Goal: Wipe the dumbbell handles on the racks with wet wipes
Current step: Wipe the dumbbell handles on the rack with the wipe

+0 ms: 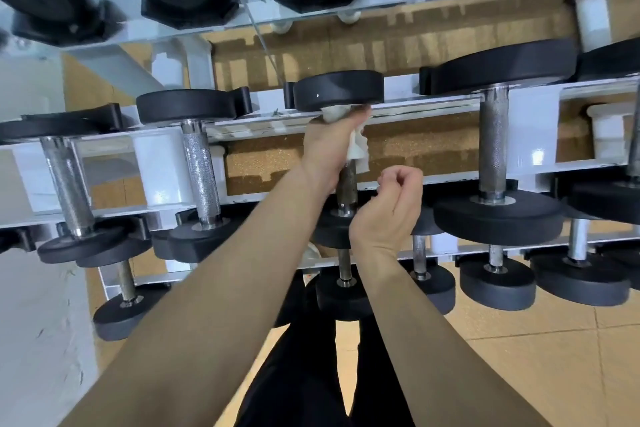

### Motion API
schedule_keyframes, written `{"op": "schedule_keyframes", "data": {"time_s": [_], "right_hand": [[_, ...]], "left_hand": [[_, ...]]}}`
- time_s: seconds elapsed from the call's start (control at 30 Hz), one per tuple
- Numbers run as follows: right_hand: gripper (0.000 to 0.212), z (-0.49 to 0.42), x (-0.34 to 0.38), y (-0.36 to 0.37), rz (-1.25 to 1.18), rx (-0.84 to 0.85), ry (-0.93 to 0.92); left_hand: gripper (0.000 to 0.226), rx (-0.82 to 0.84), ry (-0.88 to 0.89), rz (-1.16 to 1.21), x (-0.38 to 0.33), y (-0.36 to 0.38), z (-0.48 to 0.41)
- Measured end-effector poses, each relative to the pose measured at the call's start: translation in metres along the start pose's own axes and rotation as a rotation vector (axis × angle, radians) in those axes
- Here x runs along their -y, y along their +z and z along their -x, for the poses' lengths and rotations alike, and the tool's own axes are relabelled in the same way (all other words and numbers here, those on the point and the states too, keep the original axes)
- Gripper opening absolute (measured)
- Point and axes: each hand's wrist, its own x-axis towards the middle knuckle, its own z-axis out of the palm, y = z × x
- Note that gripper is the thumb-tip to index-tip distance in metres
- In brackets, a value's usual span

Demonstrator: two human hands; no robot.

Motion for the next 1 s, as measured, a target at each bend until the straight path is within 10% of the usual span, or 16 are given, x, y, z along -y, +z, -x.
{"op": "schedule_keyframes", "data": {"time_s": [0.1,0.23,0.67,0.87,1.0], "right_hand": [[0.016,-0.001,0.002,-0.002,-0.013,0.022,-0.004],[0.016,-0.002,0.001,-0.002,-0.017,0.045,-0.001],[0.014,-0.001,-0.002,-0.001,-0.011,0.039,-0.030],[0.013,-0.001,-0.001,-0.002,-0.023,0.044,-0.037],[0.013,-0.003,0.000,-0.003,-0.043,0.044,-0.036]], "left_hand": [[0.033,-0.260,0.100,-0.334,0.026,0.009,0.009],[0.033,-0.107,-0.045,-0.531,0.043,-0.004,0.017],[0.018,0.289,-0.223,-0.035,-0.002,-0.015,0.000],[0.033,-0.228,0.013,-0.106,0.001,0.015,0.012],[0.041,-0.248,-0.106,-0.274,0.024,0.017,0.025]]}}
